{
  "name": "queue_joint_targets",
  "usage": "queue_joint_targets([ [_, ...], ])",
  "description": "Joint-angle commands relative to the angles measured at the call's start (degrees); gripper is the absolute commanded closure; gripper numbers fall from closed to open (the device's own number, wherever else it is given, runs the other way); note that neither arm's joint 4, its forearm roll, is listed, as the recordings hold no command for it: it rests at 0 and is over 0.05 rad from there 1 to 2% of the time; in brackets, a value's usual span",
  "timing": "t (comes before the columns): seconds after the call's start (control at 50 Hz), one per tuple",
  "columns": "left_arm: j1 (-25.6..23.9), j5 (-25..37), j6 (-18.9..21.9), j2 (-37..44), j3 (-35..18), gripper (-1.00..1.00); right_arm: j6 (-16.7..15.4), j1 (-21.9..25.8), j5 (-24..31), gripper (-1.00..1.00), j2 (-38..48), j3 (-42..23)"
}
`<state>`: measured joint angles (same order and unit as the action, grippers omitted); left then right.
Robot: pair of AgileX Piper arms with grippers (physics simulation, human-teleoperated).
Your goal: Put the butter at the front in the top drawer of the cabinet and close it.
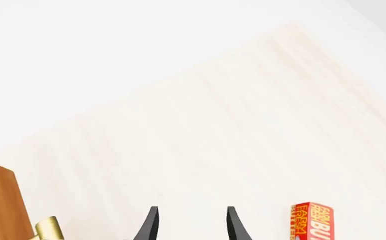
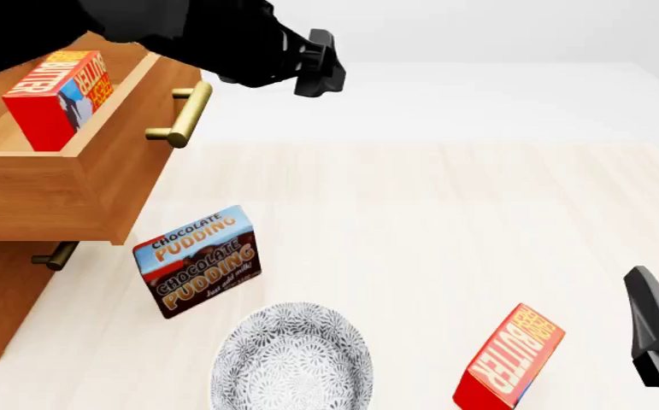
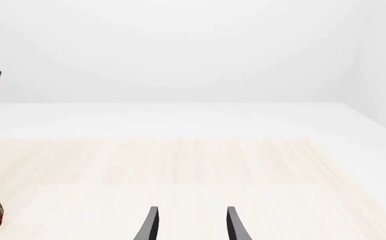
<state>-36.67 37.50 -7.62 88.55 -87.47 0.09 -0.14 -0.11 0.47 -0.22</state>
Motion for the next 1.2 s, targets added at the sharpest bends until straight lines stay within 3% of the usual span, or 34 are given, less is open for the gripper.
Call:
queue_joint_targets([
  [0.02,-0.9,-5.2,-2.5,4.7,1.3,-1.00,0.0,0.0,0.0,-1.00,-0.1,0.0],
  [0.38,-0.6,-13.6,-6.7,6.9,7.1,-1.00,0.0,0.0,0.0,-1.00,-0.1,0.0],
  [1.2,6.6,-19.6,-9.1,2.8,17.3,-1.00,0.0,0.0,0.0,-1.00,-0.1,0.0],
])
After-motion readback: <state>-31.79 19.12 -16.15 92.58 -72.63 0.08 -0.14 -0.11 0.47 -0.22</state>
